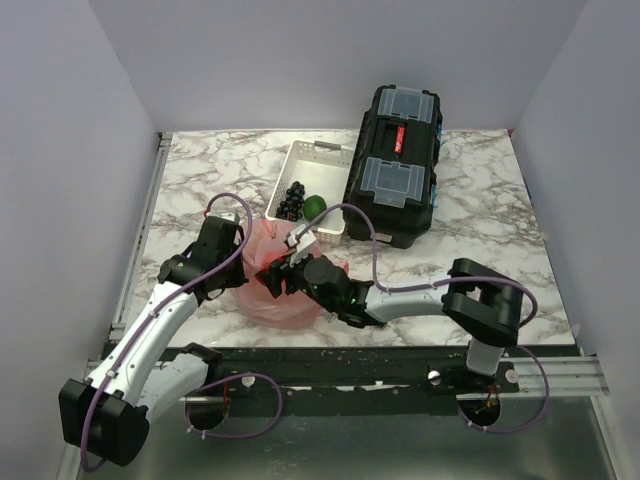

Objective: Take the fake fruits out of the plastic bag
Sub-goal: Take out the fake fruit from the plastic bag, then place the fake fruit in the bin.

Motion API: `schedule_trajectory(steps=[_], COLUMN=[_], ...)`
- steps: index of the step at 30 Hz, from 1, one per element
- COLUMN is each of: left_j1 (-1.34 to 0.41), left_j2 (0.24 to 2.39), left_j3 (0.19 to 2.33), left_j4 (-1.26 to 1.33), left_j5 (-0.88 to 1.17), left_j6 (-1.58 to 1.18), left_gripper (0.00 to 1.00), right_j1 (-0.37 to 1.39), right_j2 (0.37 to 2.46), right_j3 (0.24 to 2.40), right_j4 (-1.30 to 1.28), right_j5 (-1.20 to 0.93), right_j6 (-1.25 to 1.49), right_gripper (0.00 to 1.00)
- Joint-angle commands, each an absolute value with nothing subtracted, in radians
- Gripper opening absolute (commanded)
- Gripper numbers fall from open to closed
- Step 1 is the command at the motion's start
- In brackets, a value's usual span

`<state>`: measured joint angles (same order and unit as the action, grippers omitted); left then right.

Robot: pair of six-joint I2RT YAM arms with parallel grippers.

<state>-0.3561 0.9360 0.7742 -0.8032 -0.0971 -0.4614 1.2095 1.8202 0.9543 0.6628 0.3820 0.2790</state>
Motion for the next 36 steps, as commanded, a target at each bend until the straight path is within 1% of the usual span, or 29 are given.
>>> schedule_trajectory(steps=[1,6,11,14,18,26,31,36], left_j1=[-0.363,-0.363,-0.364,-0.363,-0.363,-0.363,-0.364,-0.364], left_j2=[0.903,0.903,0.907,0.907,0.907,0.9,0.896,0.895], left_j3=[0.8,0.799,0.801,0.8,0.801,0.799,0.8,0.8], left_j4=[-0.814,-0.814,-0.818,-0.816,-0.816,-0.816,-0.816,-0.816], left_j5=[-0.139,-0.147,-0.15,-0.149,-0.146,-0.149,-0.149,-0.149], left_j6=[-0.476,-0.476,-0.477,-0.477,-0.476,-0.477,-0.477,-0.477], left_gripper=[0.0,0.0,0.0,0.0,0.0,0.0,0.0,0.0], right_j1=[1.212,1.212,1.212,1.212,1.212,1.212,1.167,1.035], right_j2=[1.754,1.702,1.622,1.569,1.488,1.385,1.405,1.495], right_j3=[0.897,0.855,0.842,0.857,0.867,0.927,0.983,1.074], right_j4=[0.678,0.7,0.677,0.621,0.583,0.509,0.494,0.4], right_j5=[0.284,0.157,0.107,0.138,0.177,0.368,0.504,0.505], right_j6=[0.327,0.352,0.359,0.351,0.311,0.158,0.108,0.177], right_gripper=[0.14,0.08,0.04,0.01,0.01,0.01,0.01,0.01])
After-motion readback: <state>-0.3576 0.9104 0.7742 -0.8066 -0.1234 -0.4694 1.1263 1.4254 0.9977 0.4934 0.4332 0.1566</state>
